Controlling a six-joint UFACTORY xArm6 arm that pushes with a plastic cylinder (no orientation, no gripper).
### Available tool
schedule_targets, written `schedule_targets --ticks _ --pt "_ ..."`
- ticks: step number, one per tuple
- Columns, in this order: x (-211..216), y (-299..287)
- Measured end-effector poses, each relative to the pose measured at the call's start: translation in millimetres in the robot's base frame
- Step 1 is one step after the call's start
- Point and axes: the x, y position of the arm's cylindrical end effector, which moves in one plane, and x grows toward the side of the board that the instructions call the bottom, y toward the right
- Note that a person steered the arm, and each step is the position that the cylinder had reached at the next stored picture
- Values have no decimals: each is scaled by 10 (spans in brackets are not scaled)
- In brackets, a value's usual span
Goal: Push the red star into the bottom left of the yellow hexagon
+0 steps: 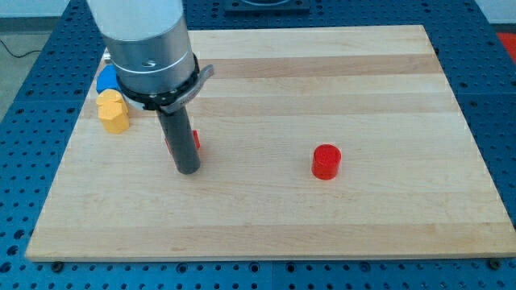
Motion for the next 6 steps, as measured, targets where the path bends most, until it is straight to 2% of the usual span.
schedule_targets --ticks 2,4,5,6 --pt "-111 439" --pt "-203 -518" --pt "-179 -780" --pt "-56 -663"
